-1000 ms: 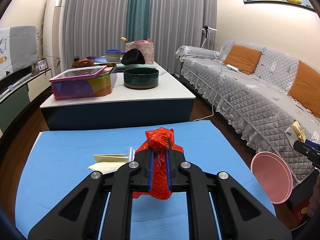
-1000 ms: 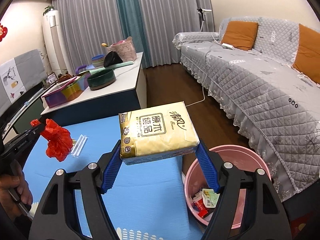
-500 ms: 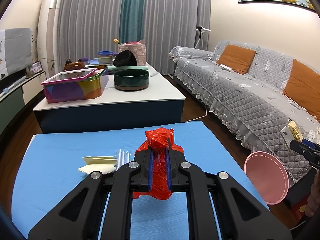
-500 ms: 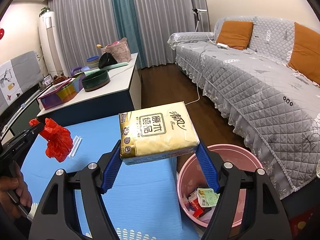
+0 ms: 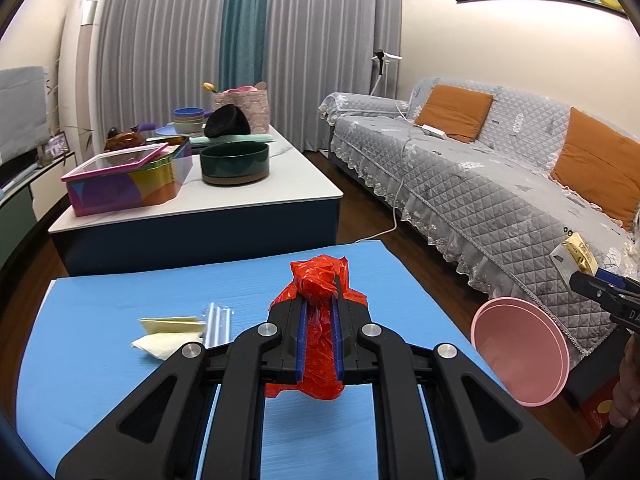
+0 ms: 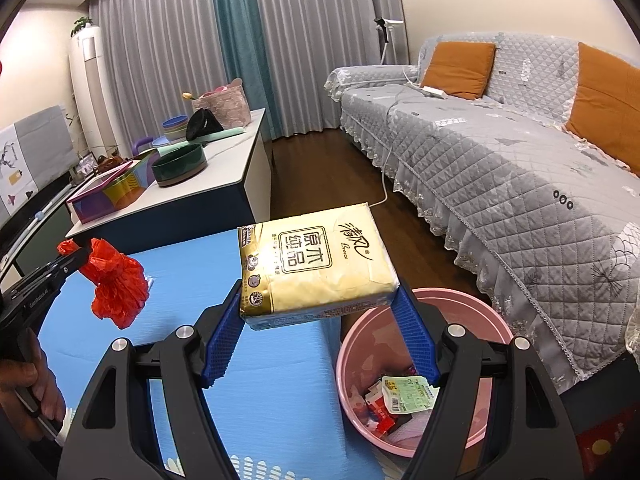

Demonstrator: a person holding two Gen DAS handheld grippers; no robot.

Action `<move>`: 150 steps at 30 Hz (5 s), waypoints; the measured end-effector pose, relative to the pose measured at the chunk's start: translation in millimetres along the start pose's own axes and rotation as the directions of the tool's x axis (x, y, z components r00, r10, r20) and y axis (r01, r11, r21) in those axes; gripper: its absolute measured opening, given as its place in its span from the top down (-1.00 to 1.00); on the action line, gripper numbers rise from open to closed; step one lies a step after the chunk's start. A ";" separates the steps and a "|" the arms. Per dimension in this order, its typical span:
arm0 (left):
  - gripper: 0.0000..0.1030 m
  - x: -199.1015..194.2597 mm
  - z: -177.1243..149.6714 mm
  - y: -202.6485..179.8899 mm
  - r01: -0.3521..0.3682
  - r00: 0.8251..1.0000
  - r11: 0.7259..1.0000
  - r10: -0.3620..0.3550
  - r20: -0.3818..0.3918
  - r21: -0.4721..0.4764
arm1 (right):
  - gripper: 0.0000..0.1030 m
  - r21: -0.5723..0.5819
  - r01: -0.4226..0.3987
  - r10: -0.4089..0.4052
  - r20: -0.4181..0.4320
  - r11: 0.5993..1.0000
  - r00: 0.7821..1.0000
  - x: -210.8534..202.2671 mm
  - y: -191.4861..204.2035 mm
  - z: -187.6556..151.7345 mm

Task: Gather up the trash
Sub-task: 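Carry the red bag with the left gripper while the right carries the tissue pack over the basin, then open both grippers over the pink basin to drop the items, then move both open grippers back to the straws and paper napkins, then grasp the paper napkins with the left gripper while the right grasps the wrapped straws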

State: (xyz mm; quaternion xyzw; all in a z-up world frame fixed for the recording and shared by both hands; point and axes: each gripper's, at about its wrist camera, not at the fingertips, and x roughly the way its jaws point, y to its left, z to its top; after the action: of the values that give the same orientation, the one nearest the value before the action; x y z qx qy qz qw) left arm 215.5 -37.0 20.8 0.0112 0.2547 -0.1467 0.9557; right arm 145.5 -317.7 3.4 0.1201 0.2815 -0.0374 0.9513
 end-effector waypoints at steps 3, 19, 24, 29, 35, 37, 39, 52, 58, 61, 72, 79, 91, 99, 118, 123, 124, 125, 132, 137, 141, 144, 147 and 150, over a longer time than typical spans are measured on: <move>0.81 2.4 0.8 -5.3 0.010 1.000 1.000 -0.010 0.000 0.005 | -0.38 0.003 0.008 -0.008 -0.001 1.000 1.000 -1.0 -3.8 -0.6; 0.81 9.5 0.2 -40.9 0.080 0.997 0.996 -0.080 0.002 0.044 | -0.38 0.024 0.054 -0.054 -0.006 0.998 0.999 -3.8 -25.5 -3.3; 0.81 11.3 -1.4 -57.2 0.113 0.994 0.991 -0.113 0.001 0.065 | -0.38 0.032 0.070 -0.070 -0.006 0.997 0.998 -4.3 -33.8 -3.9; 0.81 15.3 -1.9 -76.4 0.144 0.990 0.986 -0.144 -0.007 0.089 | -0.38 0.044 0.086 -0.086 -0.009 0.995 0.996 -4.8 -42.0 -4.1; 0.81 19.1 -1.9 -104.2 0.178 0.984 0.977 -0.177 -0.017 0.113 | -0.38 0.060 0.109 -0.109 -0.013 0.992 0.994 -5.5 -56.7 -4.7; 0.81 19.9 -2.6 -113.3 0.190 0.982 0.974 -0.189 -0.021 0.123 | -0.38 0.066 0.118 -0.117 -0.015 0.991 0.993 -5.6 -61.2 -4.9; 0.81 21.6 -4.5 -123.0 0.205 0.979 0.970 -0.203 -0.027 0.134 | -0.38 0.075 0.126 -0.125 -0.018 0.989 0.992 -5.9 -67.0 -5.1; 0.81 42.2 -13.0 -180.3 0.366 0.929 0.919 -0.354 -0.104 0.147 | -0.38 0.138 0.171 -0.165 -0.057 0.976 0.985 -1.5 -108.1 -6.8; 0.78 56.6 -22.0 -205.7 0.409 0.908 0.902 -0.388 -0.155 0.139 | -0.38 0.137 0.179 -0.169 -0.081 0.974 0.982 6.5 -117.9 -8.7; 0.51 67.2 -25.7 -218.7 0.451 0.882 0.883 -0.417 -0.221 0.133 | -0.40 0.138 0.171 -0.158 -0.105 0.975 0.982 13.0 -122.5 -9.6; 0.43 63.9 -24.5 -203.9 0.421 0.898 0.896 -0.390 -0.206 0.140 | -0.52 0.166 0.178 -0.159 -0.121 0.970 0.980 17.0 -126.7 -8.9; 0.43 49.7 -14.1 -171.3 0.370 0.924 0.919 -0.347 -0.161 0.139 | -0.49 0.152 0.161 -0.147 -0.095 0.975 0.985 15.1 -108.9 -3.8; 0.43 15.3 -1.2 -61.8 0.211 0.975 0.971 -0.200 -0.098 0.113 | 0.03 0.101 0.072 -0.069 -0.040 0.992 0.997 19.9 -36.5 3.9; 0.43 -1.5 -6.5 28.1 0.068 0.995 0.996 -0.064 -0.083 0.050 | 0.20 0.022 -0.023 0.024 -0.019 0.999 1.000 31.2 41.7 4.9; 0.44 7.8 -14.1 187.0 -0.185 0.977 0.960 0.157 -0.145 -0.210 | 0.37 -0.118 -0.258 0.249 -0.083 0.959 0.965 80.2 215.8 -13.7; 0.44 16.2 -17.8 200.1 -0.204 0.973 0.945 0.165 -0.163 -0.257 | 0.37 -0.134 -0.278 0.263 -0.123 0.951 0.957 105.2 246.6 -23.5; 0.44 19.0 -18.5 202.4 -0.207 0.971 0.943 0.166 -0.170 -0.261 | 0.37 -0.133 -0.283 0.265 -0.136 0.950 0.955 112.1 251.7 -26.3; 0.44 21.5 -19.6 204.0 -0.208 0.970 0.941 0.165 -0.177 -0.266 | 0.37 -0.133 -0.286 0.266 -0.147 0.949 0.953 119.0 256.4 -29.3; 0.44 39.7 -32.3 212.1 -0.202 0.962 0.939 0.135 -0.239 -0.280 | 0.36 -0.166 -0.301 0.260 -0.231 0.939 0.938 158.3 291.8 -50.8; 0.40 61.7 -49.1 222.1 -0.155 0.948 0.922 0.036 -0.317 -0.356 | 0.22 -0.184 -0.296 0.243 -0.267 0.937 0.933 179.7 304.8 -60.6; 0.10 81.3 -60.8 219.1 -0.123 0.926 0.918 -0.030 -0.375 -0.377 | 0.20 -0.170 -0.288 0.228 -0.303 0.942 0.925 197.7 305.9 -66.8; 0.10 92.6 -64.0 212.6 -0.124 0.914 0.927 -0.032 -0.405 -0.354 | 0.19 -0.173 -0.285 0.220 -0.320 0.943 0.921 205.6 307.4 -70.7; 0.10 100.5 -66.2 211.0 -0.128 0.909 0.927 -0.033 -0.415 -0.353 | 0.19 -0.181 -0.280 0.210 -0.331 0.943 0.920 211.5 308.8 -72.6; 0.10 104.1 -66.8 211.4 -0.123 0.909 0.924 -0.042 -0.415 -0.361 | 0.20 -0.184 -0.284 0.210 -0.339 0.941 0.917 214.3 310.9 -72.2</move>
State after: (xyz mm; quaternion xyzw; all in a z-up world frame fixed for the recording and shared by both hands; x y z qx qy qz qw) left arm 329.7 143.0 -99.6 -0.1375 0.4752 -0.0686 0.8664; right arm 330.3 0.6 -107.5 0.0484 0.4144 0.1362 0.8985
